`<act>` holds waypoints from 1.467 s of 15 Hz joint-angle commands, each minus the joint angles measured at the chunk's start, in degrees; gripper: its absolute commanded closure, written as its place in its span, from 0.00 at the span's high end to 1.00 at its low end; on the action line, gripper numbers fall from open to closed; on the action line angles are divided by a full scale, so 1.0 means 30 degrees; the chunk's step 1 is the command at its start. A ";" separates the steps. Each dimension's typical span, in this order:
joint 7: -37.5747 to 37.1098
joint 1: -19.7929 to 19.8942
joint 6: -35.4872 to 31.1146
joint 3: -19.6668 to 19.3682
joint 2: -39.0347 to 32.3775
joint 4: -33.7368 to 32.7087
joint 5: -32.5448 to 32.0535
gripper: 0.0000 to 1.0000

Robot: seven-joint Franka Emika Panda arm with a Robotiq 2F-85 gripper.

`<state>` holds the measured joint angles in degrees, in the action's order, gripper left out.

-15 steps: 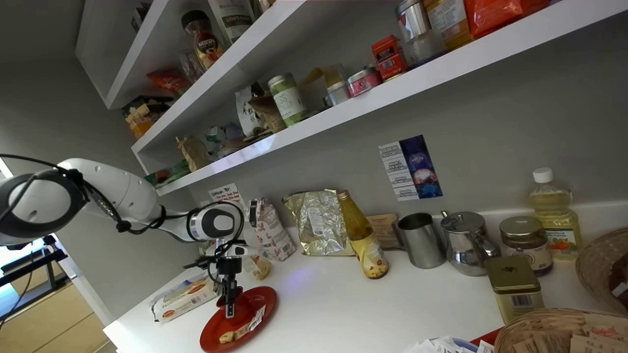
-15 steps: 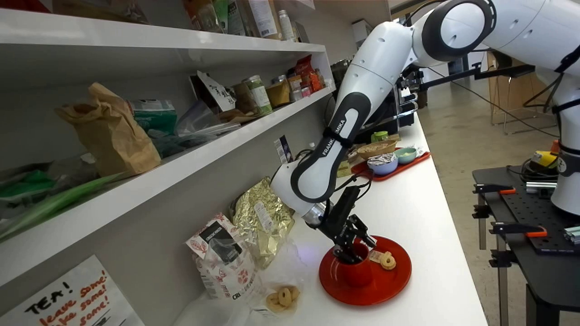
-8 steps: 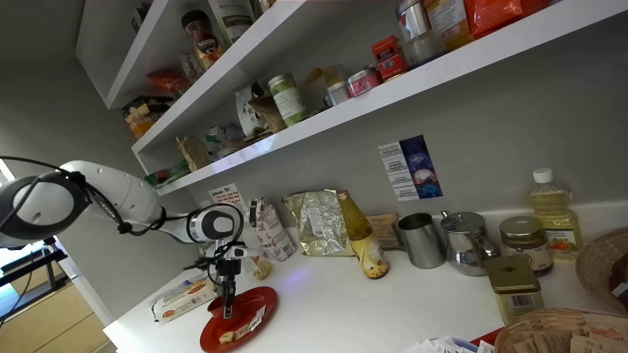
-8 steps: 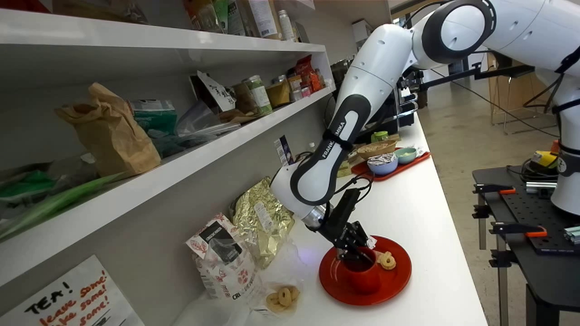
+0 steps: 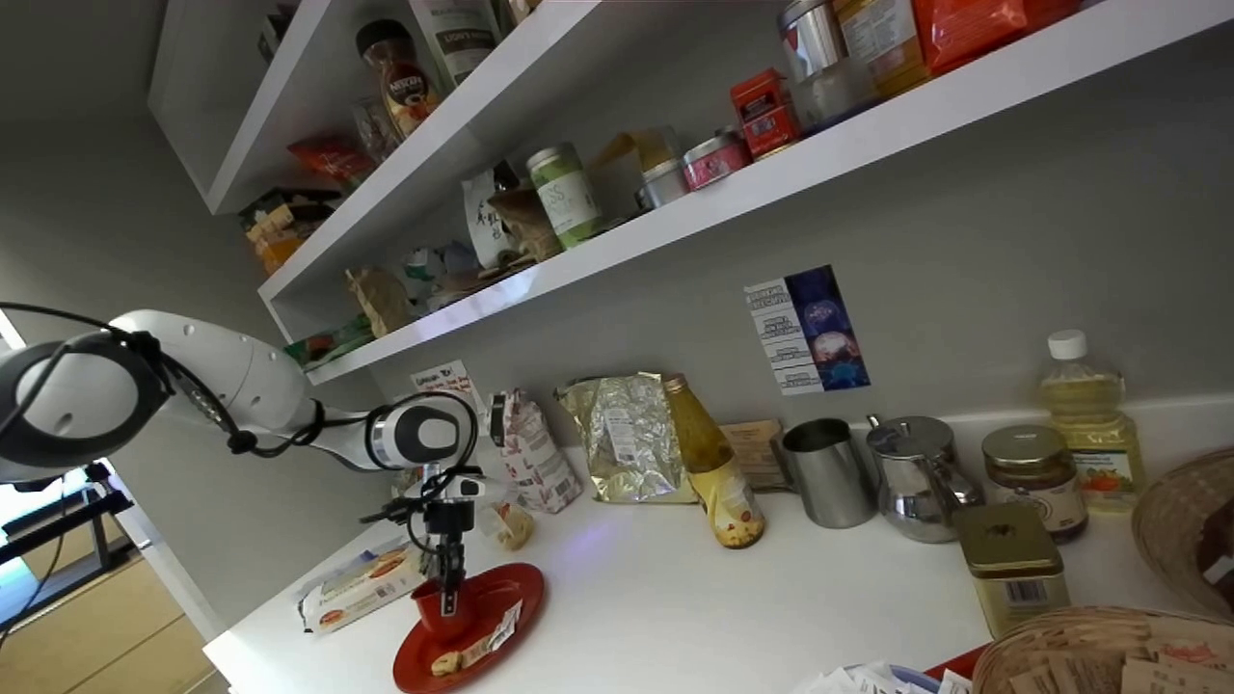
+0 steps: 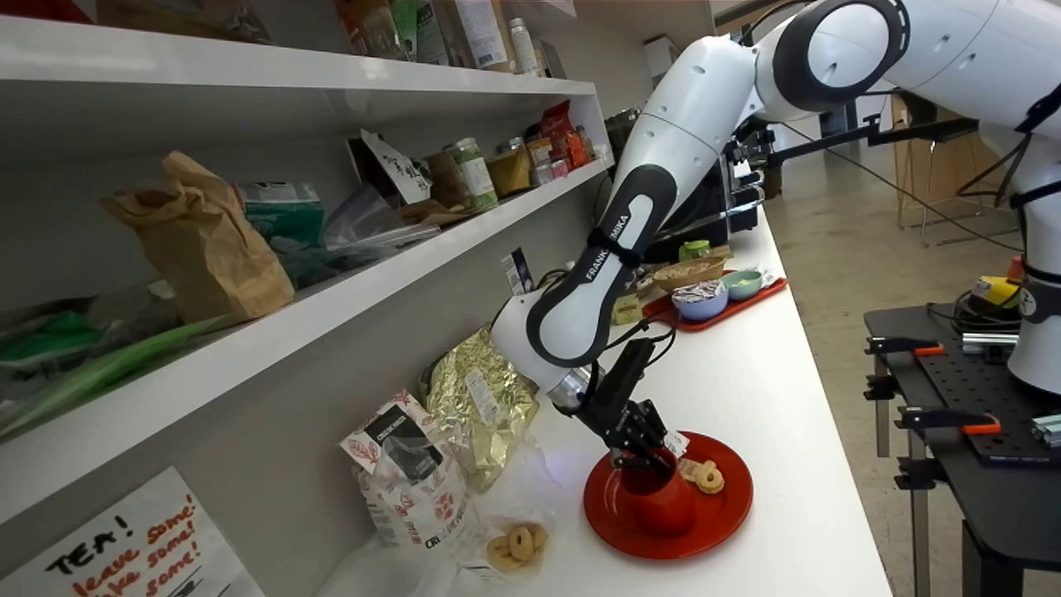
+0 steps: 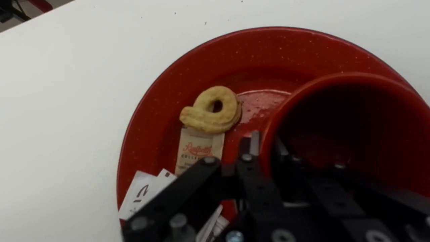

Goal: Remove the red cup from the red plate

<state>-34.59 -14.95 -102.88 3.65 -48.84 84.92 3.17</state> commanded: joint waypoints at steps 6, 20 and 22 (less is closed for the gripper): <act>0.0328 0.1145 -0.0551 -0.0917 0.6010 0.4533 0.0271 0.02; -0.2012 0.3406 -0.3131 -0.2433 0.9035 1.0760 0.0575 0.02; -0.2600 0.3635 -0.3629 -0.2547 0.8826 1.1068 0.0746 0.02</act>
<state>-39.46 -4.52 -111.42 -3.39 -22.52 116.26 3.33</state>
